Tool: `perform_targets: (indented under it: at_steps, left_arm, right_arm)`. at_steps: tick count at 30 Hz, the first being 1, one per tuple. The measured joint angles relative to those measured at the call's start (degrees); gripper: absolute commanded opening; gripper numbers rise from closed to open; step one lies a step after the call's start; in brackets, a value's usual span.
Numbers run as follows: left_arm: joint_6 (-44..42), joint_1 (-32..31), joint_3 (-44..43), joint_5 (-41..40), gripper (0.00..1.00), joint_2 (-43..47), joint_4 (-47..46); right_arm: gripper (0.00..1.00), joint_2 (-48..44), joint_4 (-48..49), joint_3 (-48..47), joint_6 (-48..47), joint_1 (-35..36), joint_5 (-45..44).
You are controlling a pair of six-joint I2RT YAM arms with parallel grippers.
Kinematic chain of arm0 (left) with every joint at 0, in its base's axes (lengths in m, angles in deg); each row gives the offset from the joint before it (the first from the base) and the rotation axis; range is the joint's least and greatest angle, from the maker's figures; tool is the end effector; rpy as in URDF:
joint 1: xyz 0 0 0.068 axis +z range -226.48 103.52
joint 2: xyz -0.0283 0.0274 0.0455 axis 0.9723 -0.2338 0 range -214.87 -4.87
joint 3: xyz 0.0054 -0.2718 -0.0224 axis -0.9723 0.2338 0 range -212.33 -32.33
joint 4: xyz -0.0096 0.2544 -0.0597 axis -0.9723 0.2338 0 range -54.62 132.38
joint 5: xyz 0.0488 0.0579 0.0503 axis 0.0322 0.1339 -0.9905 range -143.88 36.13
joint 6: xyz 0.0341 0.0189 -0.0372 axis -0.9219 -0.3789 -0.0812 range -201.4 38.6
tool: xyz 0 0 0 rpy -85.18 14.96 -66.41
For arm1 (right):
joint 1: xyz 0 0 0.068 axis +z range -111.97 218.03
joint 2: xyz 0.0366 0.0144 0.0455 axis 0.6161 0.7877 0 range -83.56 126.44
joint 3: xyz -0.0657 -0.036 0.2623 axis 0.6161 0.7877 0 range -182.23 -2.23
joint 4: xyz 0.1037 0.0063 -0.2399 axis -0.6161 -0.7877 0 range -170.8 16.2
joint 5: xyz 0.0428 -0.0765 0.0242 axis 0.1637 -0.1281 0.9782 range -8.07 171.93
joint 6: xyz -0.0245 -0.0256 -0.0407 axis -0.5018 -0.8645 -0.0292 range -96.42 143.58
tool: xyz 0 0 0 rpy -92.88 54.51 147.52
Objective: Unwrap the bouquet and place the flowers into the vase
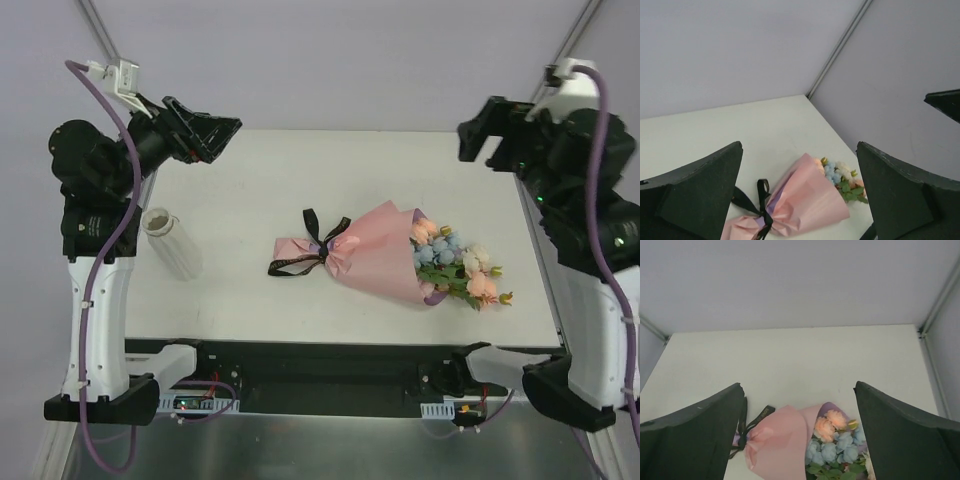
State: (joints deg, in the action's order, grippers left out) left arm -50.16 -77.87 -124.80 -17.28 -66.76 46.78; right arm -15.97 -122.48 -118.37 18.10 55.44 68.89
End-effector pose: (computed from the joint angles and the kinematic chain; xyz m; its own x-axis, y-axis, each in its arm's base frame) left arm 0.1723 -0.0254 0.5564 -0.0213 -0.4160 -0.9091 0.6682 0.6705 -0.3224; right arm 0.1410 0.0358 0.5805 0.0050 -0.0958 -0.9954 -0.0760 0.9925 -0.0959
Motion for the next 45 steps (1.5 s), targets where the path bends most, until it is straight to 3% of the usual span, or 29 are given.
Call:
perform_targets:
  at_steps: [4,7,11,17,20,21,23,25,26,28,36,42,45]
  left_arm:
    - [-0.6,0.0,7.2,-0.1,0.94,0.2,-1.0]
    - [-2.0,0.0,13.8,-0.6,0.90,-1.4,-1.2]
    - [-4.1,-0.3,19.8,-0.6,0.85,-5.9,-1.1]
    - [-7.8,-4.8,26.3,-1.2,0.76,-11.2,-0.8]
    - [-8.4,-7.8,27.8,-0.8,0.64,-13.1,-0.8]
    - [-8.4,-8.7,27.9,-0.6,0.56,-13.9,-0.9]
    - [-8.3,-10.4,28.2,-0.4,0.52,-15.6,-1.4]
    - [-8.3,-12.0,28.8,-0.3,0.49,-17.6,-1.8]
    - [-8.3,-12.7,29.2,-0.4,0.48,-18.6,-2.0]
    - [-8.3,-13.7,29.7,-0.4,0.42,-20.8,-2.0]
    - [-8.0,-15.6,30.0,-0.5,0.14,-29.4,-2.1]
    - [-7.9,-19.3,29.9,0.3,0.00,-34.1,-2.0]
    - [-8.0,-19.7,29.9,0.3,0.00,-35.4,-1.3]
  right_arm:
    - [0.96,9.2,0.9,0.4,0.2,10.9,-0.8]
    - [0.96,18.2,4.9,4.7,2.8,15.3,4.0]
    - [0.98,26.9,8.2,11.8,8.0,18.8,11.1]
    - [0.93,38.0,10.7,14.6,17.6,20.6,18.4]
    - [0.84,38.8,12.9,18.0,21.7,20.6,18.8]
    - [0.79,38.8,13.7,19.3,22.9,20.6,18.7]
    - [0.76,38.7,15.6,21.7,25.1,20.6,18.1]
    - [0.61,38.6,16.9,24.4,27.5,20.6,17.1]
    - [0.47,38.6,17.3,25.7,28.5,20.6,16.5]
    - [0.39,38.7,17.4,27.3,30.6,20.6,14.9]
    - [0.45,39.0,20.2,28.5,36.3,20.9,12.0]
    - [0.46,42.0,21.3,28.7,37.7,21.6,11.7]
    - [0.47,43.8,20.9,28.7,39.2,22.1,10.0]
